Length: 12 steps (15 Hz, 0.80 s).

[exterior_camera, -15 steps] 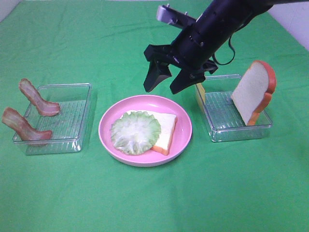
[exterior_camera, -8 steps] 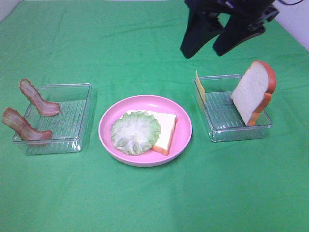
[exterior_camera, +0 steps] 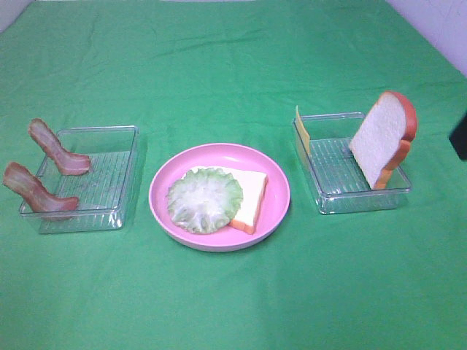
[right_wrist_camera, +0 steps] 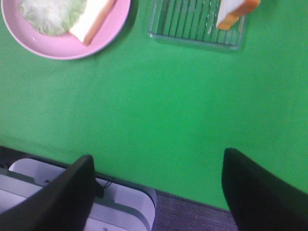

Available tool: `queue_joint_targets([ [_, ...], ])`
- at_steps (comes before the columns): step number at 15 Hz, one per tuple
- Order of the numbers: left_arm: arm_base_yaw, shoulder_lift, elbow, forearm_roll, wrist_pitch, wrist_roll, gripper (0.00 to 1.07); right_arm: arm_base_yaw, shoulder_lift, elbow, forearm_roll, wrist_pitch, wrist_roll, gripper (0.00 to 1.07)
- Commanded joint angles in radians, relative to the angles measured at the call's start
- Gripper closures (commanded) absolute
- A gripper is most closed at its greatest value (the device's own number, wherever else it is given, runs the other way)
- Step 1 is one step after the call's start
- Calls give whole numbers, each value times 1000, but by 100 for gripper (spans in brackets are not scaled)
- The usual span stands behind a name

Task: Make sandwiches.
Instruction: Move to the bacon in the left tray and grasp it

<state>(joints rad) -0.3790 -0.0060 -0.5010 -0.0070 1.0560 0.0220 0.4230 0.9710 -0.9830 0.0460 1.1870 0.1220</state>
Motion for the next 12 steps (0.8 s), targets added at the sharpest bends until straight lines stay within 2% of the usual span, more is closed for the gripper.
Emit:
queue_joint_targets([
  [1,-4,-17,2,1,-11,-7,30,-1,-136,112,-11,29,10,38],
  [6,-4,-17,2,1,-11,-7,30,-1,-557,363,-11,52,-35,38],
  [10,-4,-15,2,7,-13,-8,30,-1,-811,437,-1,1,-140,38],
  [11,-4,24,-4,7,-16,-15,30,-1,-915,441,-2,-45,-153,38],
  [12,-4,68,-17,7,-34,-38,30,-1,-945,443,-4,-60,-164,38],
])
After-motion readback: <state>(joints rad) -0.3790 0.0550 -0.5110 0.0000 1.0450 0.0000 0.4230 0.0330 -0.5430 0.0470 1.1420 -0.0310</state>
